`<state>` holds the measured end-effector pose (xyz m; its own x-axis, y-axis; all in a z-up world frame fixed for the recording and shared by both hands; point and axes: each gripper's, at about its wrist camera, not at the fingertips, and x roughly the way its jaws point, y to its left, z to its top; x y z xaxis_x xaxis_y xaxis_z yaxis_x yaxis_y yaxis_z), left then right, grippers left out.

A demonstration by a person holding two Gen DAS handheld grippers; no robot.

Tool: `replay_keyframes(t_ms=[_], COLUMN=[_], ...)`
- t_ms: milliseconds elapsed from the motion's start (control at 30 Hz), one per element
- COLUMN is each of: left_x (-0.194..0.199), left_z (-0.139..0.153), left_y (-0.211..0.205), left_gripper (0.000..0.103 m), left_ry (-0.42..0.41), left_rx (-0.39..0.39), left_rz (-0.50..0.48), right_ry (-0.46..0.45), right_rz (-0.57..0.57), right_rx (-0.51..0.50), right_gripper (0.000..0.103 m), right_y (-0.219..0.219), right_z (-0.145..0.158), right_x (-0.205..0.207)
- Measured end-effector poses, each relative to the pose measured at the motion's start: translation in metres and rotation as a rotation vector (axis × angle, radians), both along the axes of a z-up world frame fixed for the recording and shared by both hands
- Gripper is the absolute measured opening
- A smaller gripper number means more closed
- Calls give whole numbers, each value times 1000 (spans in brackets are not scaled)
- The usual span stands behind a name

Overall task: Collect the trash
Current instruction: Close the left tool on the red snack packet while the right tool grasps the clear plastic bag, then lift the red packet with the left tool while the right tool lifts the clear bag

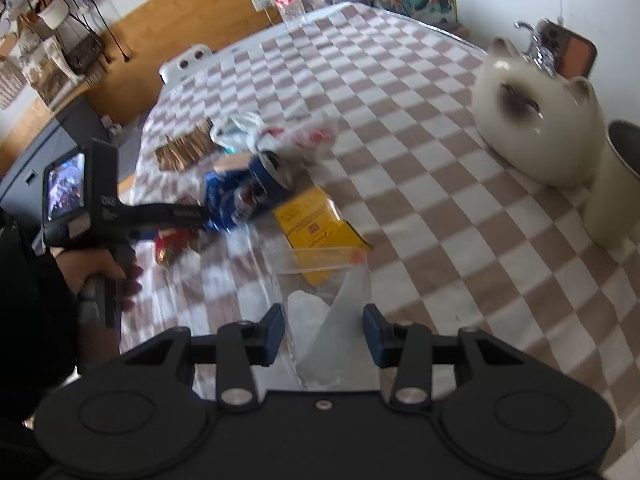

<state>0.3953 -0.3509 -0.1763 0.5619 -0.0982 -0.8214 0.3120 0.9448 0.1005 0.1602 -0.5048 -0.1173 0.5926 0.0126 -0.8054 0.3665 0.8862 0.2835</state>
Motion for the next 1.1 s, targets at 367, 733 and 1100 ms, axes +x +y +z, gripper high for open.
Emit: replay_keyframes(t_ms=[367,733,1100], left_x=[-50,-127,-177], left_z=[24,38,30], left_y=[23,-1,-43], left_gripper=[57,56,57], left_ry=[118,241,328], left_rx=[-161,-294,-325], left_rz=[-171,-409,-584], right_ry=[22,4,-24], right_rz=[14,-24,-46], right_rx=[-2,33,97], right_gripper=[43,43,46], right_y=[-5,-11,-14], right_z=[2,2,1], right_x=[-14,-36,-76])
